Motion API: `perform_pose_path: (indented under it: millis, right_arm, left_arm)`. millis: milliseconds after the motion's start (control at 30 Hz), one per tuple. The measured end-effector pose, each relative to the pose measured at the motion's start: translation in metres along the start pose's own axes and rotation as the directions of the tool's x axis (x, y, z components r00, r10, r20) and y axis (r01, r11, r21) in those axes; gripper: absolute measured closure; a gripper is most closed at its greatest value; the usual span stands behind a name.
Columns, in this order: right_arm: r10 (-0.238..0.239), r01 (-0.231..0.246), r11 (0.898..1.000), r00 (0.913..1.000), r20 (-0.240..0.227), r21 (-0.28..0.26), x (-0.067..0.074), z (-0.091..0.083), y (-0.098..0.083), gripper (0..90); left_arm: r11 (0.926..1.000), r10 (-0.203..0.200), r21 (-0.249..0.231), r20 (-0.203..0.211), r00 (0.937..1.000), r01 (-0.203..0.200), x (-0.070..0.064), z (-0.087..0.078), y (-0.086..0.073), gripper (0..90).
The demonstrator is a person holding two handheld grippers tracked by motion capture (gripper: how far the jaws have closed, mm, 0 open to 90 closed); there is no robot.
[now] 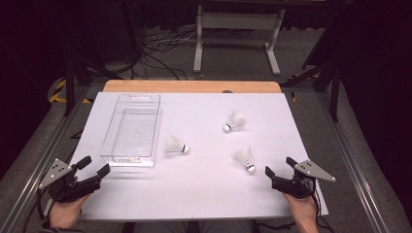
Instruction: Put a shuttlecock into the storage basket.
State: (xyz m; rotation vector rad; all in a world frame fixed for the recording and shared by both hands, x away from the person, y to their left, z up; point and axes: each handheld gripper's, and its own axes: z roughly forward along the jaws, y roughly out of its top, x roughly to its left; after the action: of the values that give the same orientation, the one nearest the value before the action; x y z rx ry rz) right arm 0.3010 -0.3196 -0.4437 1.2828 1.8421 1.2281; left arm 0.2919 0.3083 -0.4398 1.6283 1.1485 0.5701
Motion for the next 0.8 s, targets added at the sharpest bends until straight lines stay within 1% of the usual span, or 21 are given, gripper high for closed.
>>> perform_pose_path:
  millis: [67,100,233,400,800]
  right_arm:
    - [-0.001,0.001,1.000,1.0000,0.000,-0.002,-0.0001,0.0000,-0.0001,11.6]
    - [0.001,-0.001,1.000,1.0000,-0.002,0.001,-0.0002,0.0000,0.0000,11.6]
    - [-0.002,0.002,1.000,1.0000,-0.003,0.001,0.0000,0.0004,0.0001,11.5]
    - [0.001,-0.001,1.000,1.0000,-0.002,0.000,0.0001,0.0000,0.0004,11.3]
    - [0.010,-0.010,1.000,0.9999,-0.004,-0.001,-0.0005,-0.0010,0.0003,11.2]
  left_arm:
    - [1.0000,0.001,0.000,0.000,1.0000,-0.001,-0.0002,0.0001,0.0001,21.7]
    - [1.0000,0.009,0.004,0.000,1.0000,-0.009,-0.0002,0.0002,0.0000,21.7]
    - [1.0000,0.000,-0.002,0.001,1.0000,0.000,-0.0004,-0.0003,-0.0001,21.7]
    - [1.0000,0.007,0.001,0.001,1.0000,-0.007,-0.0008,-0.0005,0.0000,21.7]
    - [1.0000,0.006,0.001,0.002,1.0000,-0.006,-0.0009,-0.0004,0.0001,21.7]
